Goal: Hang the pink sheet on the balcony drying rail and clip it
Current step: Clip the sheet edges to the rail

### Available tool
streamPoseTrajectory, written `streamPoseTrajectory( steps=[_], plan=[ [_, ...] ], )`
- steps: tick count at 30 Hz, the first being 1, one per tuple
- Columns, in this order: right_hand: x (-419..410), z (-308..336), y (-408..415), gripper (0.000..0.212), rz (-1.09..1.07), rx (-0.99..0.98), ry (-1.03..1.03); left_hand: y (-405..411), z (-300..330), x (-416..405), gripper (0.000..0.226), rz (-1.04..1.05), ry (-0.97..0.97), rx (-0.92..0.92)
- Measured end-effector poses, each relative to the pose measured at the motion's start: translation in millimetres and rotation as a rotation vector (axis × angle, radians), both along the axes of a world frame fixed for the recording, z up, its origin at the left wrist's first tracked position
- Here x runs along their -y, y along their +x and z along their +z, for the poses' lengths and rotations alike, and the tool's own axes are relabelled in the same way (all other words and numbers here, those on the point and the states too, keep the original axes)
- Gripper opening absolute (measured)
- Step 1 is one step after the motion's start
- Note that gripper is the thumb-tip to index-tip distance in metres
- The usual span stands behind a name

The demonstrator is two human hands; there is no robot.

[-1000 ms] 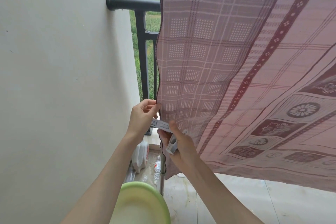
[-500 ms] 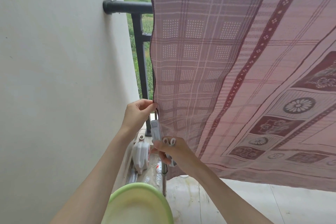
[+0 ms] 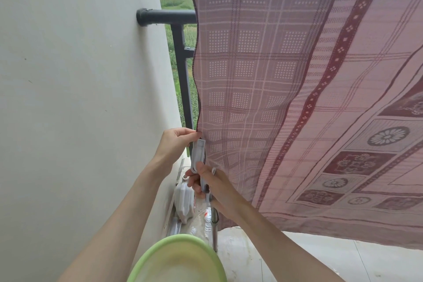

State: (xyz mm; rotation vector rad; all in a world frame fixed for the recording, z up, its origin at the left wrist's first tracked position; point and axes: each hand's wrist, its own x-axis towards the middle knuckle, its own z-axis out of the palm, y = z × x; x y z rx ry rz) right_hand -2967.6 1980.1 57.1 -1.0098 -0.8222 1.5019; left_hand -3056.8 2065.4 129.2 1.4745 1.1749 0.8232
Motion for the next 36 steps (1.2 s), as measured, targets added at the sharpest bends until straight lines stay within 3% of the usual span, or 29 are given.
streamPoseTrajectory(
  steps=[9, 19, 24, 27, 29, 33, 36],
  plan=[
    [-6, -1, -1, 0.032, -0.014, -0.128, 0.033, 2, 3, 8, 0.015, 0.028, -0.083, 0.055],
    [-12, -5, 1, 0.034, 0.052, 0.006, -0.082, -6, -15, -1, 0.02, 0.011, 0.008, -0.033],
    [4, -34, 15, 0.037, -0.038, -0.215, -0.241, -28, -54, 7, 0.01, 0.045, -0.049, 0.064],
    [17, -57, 22, 0.024, -0.106, -0.264, -0.332, -35, -93, 16, 0.01, 0.119, -0.132, 0.116],
    [21, -75, 27, 0.018, -0.173, -0.219, -0.402, -35, -126, 21, 0.016, 0.124, -0.184, 0.073],
    [20, -109, 34, 0.026, -0.244, -0.091, -0.513, -25, -188, 29, 0.025, 0.072, -0.247, -0.028],
    [13, -122, 40, 0.009, -0.213, 0.101, -0.533, -12, -215, 19, 0.031, -0.046, -0.201, -0.155]
  ],
)
